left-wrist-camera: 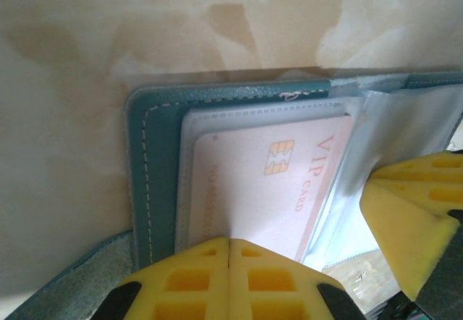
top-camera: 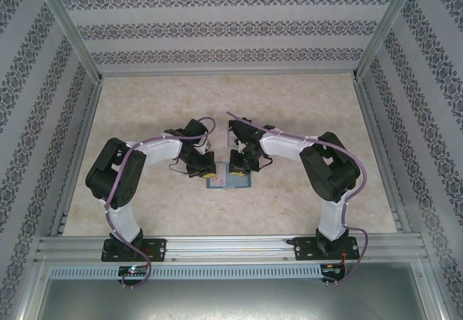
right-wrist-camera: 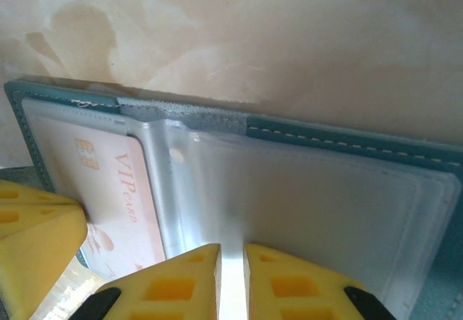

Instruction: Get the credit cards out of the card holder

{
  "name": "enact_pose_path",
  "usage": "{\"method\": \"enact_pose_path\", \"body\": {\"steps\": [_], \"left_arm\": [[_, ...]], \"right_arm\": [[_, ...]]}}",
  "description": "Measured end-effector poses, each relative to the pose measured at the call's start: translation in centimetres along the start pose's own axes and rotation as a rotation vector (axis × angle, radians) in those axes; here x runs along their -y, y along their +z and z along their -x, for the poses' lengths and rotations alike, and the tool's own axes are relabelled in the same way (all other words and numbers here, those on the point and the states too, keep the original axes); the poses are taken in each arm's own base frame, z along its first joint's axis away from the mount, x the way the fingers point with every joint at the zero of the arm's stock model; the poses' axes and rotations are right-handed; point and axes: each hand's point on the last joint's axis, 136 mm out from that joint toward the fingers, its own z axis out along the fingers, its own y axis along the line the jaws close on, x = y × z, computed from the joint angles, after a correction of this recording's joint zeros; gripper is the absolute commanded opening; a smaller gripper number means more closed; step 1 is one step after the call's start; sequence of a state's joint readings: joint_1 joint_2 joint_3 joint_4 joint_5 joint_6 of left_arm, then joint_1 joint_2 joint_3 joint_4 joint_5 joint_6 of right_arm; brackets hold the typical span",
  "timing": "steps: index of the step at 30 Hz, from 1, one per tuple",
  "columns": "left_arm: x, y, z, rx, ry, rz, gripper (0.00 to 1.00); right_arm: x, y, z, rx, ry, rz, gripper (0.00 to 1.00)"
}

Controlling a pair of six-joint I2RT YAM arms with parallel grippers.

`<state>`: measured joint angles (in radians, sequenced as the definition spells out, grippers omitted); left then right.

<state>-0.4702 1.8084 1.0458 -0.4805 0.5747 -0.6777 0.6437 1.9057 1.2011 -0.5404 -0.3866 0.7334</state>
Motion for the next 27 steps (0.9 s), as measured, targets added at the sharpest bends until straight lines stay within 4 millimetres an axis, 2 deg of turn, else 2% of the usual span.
{"method": "enact_pose_path", "body": {"steps": [8, 17, 27], "left_arm": [[0.3, -0.2, 0.4, 0.015, 0.006, 0.002, 0.01], [0.0, -0.2, 0.6, 0.026, 0.006, 0.016, 0.01], [-0.2, -0.1, 0.4, 0.022, 0.003, 0.019, 0.01]], "right_arm": [[-1.7, -1.0, 0.3, 0.017, -0.008, 0.057, 0.22], [-4.0, -0.7, 0.7, 0.017, -0.018, 0.127, 0.22], [-3.0, 1.0, 0.8, -0.008, 0.0, 0.093, 0.22]]}}
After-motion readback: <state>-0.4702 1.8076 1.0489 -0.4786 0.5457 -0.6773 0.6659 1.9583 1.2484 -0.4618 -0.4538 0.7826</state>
